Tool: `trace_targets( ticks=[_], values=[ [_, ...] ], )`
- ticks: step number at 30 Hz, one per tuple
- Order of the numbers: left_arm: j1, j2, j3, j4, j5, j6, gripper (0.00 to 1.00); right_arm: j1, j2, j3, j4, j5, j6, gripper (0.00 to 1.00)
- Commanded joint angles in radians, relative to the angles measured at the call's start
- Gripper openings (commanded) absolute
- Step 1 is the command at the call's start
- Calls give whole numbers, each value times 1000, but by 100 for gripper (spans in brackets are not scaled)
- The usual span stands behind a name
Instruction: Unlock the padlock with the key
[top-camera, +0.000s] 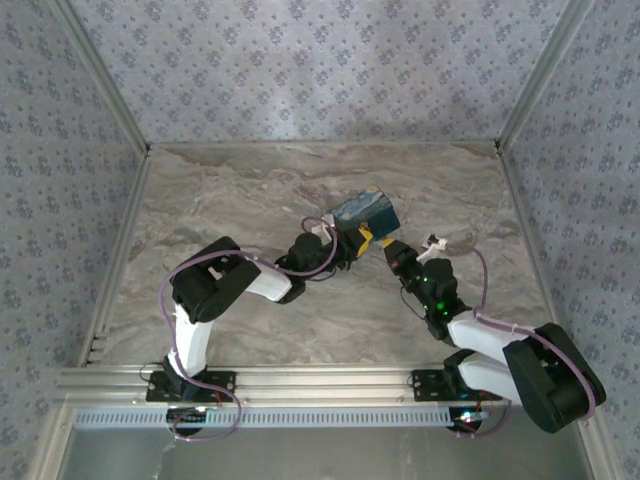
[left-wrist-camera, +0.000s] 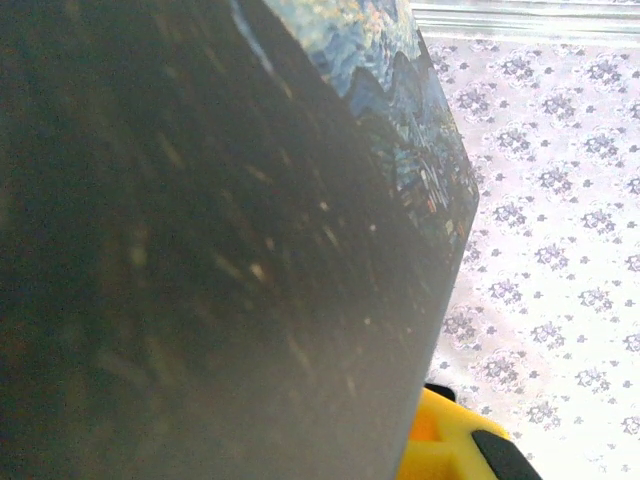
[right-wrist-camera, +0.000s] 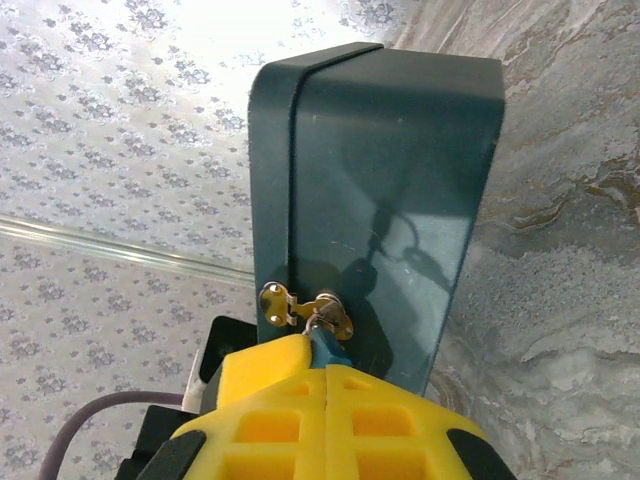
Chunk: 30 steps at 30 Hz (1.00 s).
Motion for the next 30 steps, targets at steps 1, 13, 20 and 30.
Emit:
trace_targets(
  ticks=[1,13,20,30],
  values=[
    [-12,6,38,92,-3,-17,2,19,22,19,34,19,-10,0],
    [-16,4,38,96,-2,-14,2,51,50,38,53,39,2,0],
    [-20,2,40,80,11,-5,2,37,36,41,55,36,34,0],
    [-25,7,46,75,26,-2,1,12,23,48,9,16,41,0]
  ],
)
